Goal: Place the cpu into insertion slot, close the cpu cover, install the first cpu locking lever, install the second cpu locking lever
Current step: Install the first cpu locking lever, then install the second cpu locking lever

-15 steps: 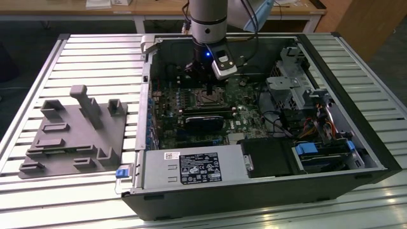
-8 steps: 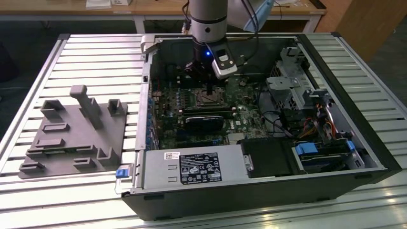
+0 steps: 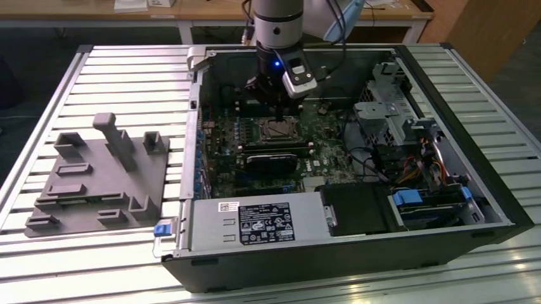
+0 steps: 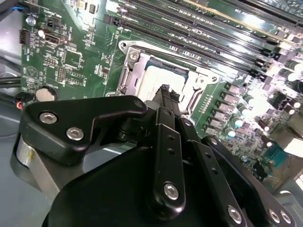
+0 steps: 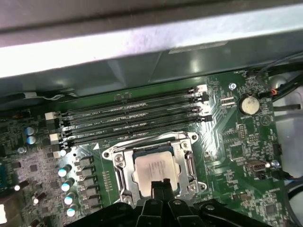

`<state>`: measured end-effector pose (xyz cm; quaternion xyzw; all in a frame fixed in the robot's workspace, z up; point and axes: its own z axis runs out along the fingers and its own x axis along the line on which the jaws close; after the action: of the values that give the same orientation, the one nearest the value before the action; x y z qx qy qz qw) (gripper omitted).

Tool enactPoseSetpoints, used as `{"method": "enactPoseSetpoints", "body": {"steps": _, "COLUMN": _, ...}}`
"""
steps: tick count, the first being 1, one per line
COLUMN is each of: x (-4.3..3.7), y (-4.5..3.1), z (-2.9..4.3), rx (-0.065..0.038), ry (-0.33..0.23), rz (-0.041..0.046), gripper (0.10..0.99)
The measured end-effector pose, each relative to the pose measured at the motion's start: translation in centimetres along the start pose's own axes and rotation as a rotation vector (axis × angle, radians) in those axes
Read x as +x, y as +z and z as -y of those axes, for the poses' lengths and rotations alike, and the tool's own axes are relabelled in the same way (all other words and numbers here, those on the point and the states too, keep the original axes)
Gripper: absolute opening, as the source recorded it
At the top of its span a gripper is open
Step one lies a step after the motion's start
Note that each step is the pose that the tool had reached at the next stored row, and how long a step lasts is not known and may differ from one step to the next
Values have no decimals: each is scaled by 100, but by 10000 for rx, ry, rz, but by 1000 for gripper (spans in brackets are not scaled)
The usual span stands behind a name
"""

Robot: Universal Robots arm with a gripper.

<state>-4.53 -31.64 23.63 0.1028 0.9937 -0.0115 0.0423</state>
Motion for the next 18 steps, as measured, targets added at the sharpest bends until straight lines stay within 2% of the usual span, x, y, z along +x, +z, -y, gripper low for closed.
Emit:
{"method": "enactPoseSetpoints", "body": {"steps": 3, "x": -3, "y": -35, "z": 1, "rx": 10, "ry": 0, "rz": 2, "gripper": 106}}
{"method": "enactPoseSetpoints", "body": {"steps": 16, "x": -4, "y": -44, "z": 1, "rx": 9, "ry": 0, "rz": 2, "gripper": 106}}
{"method": "enactPoseSetpoints", "body": {"steps": 18, "x": -9, "y": -44, "z": 25, "rx": 9, "ry": 0, "rz": 2, "gripper": 106}}
